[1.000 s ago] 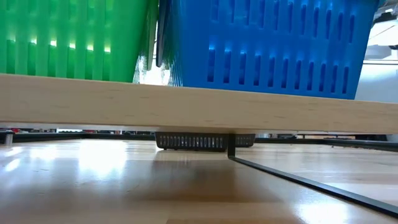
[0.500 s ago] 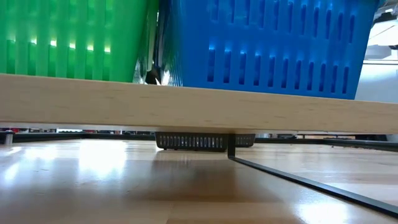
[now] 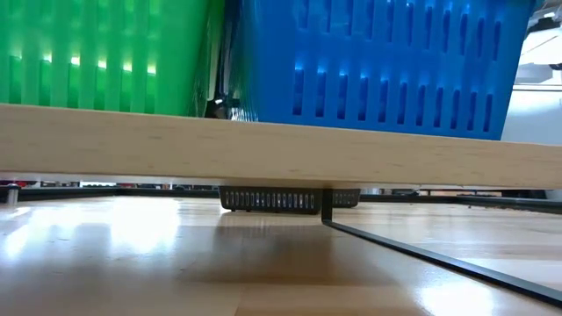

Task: Stack baskets on shelf by color
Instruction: Stack the bottom black basket on top of the black basket

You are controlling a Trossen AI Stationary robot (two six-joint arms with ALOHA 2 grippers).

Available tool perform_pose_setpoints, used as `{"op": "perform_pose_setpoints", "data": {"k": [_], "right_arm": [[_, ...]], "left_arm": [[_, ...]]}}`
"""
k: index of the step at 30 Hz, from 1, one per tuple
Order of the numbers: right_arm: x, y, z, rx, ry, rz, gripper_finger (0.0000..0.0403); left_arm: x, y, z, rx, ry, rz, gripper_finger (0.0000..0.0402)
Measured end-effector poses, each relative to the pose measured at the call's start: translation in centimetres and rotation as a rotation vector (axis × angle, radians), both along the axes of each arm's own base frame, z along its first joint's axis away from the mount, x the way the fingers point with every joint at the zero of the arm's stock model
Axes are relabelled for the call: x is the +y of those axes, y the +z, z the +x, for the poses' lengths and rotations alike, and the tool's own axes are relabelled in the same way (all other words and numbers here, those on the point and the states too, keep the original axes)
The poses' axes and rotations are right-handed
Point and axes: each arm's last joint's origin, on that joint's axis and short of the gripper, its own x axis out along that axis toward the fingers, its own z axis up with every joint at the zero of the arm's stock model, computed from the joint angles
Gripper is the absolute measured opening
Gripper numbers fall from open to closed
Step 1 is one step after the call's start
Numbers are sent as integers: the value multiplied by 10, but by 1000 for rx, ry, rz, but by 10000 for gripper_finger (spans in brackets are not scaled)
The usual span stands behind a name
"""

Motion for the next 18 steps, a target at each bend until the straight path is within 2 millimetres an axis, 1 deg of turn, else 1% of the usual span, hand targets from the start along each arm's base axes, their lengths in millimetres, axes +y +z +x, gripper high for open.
{"op": "perform_pose_setpoints", "data": {"k": [3,6,7,9,14,18], "right_arm": [[0,0,-1,5,1,-2,118],[1,0,-1,6,4,-2,118],[1,0,-1,7,5,-3,118],[1,0,-1,6,5,-2,118],[1,0,-1,10,4,-4,118],[1,-1,-1,10,4,-4,118]], "left_arm": [[-3,0,1,52,-158,-12,148],[-11,-2,0,129,-408,-31,148],[-14,-3,0,155,-462,-24,148],[-20,-4,-2,203,-544,10,148],[-34,-6,-7,363,-818,132,148],[-41,-6,-8,451,-992,242,148]]}}
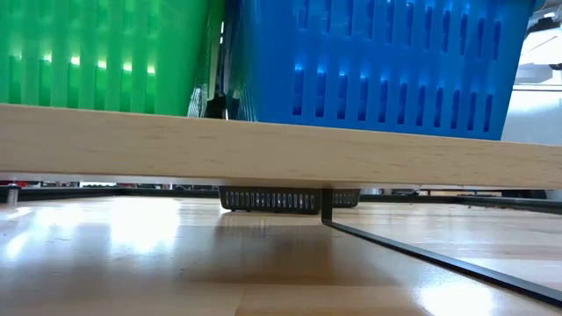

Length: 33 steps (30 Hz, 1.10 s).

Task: Stack baskets on shelf by color
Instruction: Stack the bottom black basket on top of the black basket

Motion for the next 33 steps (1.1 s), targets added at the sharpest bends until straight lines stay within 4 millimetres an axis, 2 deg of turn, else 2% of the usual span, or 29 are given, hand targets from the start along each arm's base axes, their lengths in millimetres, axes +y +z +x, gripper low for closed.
{"op": "perform_pose_setpoints", "data": {"k": [8,14,21,29,33], "right_arm": [[0,-1,0,2,1,0,118],[-2,-11,-4,23,-3,-7,118],[-1,-14,-6,30,-15,2,118],[3,-13,-7,22,2,5,118],[7,-13,-8,17,17,7,118]], "left_arm": [[-2,-5,1,90,-235,101,148],[-1,-18,10,151,-350,227,148],[-1,-35,13,261,-487,276,148],[-1,-47,22,260,-523,312,148],[0,-48,20,294,-511,330,128]]}}
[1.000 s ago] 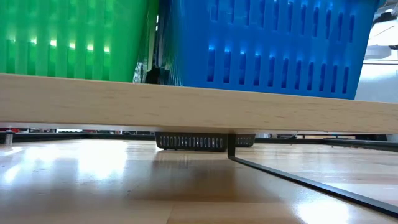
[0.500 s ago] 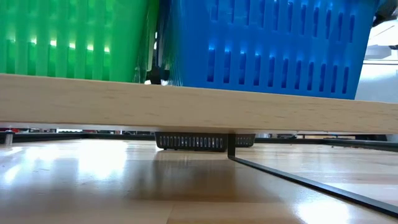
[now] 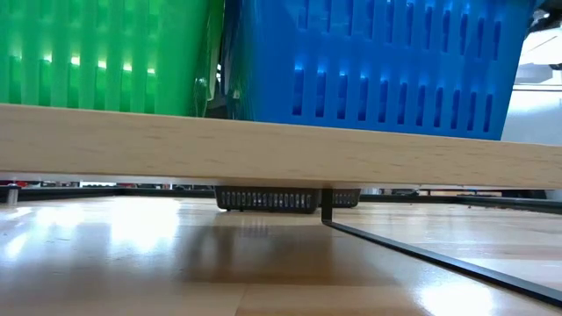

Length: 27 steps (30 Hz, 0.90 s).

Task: Stack baskets on shelf by color
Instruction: Stack the bottom black basket on top of the black basket

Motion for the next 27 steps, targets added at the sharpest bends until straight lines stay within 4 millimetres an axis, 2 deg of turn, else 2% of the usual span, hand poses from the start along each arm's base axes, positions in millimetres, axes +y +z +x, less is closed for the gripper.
{"op": "perform_pose_setpoints", "data": {"k": [9,13,18,23,27], "right_arm": [[7,0,-3,-6,26,4,118],[11,1,-3,-20,41,12,118],[16,2,-4,-39,56,23,118],[17,2,-4,-47,56,28,118],[16,2,-3,-48,54,30,118]], "left_arm": [[-1,0,-1,-25,77,-14,9],[-4,4,-1,-61,209,-37,5],[-15,21,0,-120,430,-95,2],[-37,49,4,-182,559,-129,1],[-61,82,1,-231,663,-140,0]]}}
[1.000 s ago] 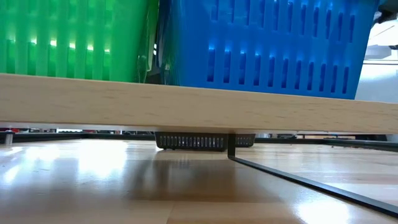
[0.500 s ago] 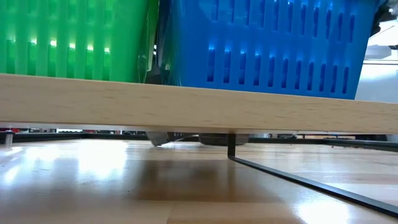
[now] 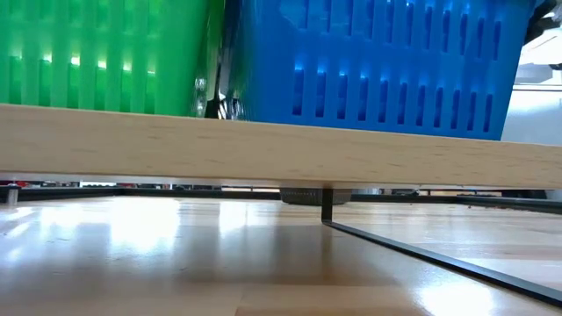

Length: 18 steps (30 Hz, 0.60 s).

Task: Stack baskets on shelf by color
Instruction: Stack the bottom black basket on top of the black basket

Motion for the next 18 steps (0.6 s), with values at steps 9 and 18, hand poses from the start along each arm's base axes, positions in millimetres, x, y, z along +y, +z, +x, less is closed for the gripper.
{"op": "perform_pose_setpoints", "data": {"k": [9,18], "right_arm": [[0,1,1,-11,-12,15,118],[2,3,4,-47,-12,36,118]], "left_arm": [[-64,61,-28,-101,235,-163,0],[-122,85,-65,-39,314,-403,0]]}}
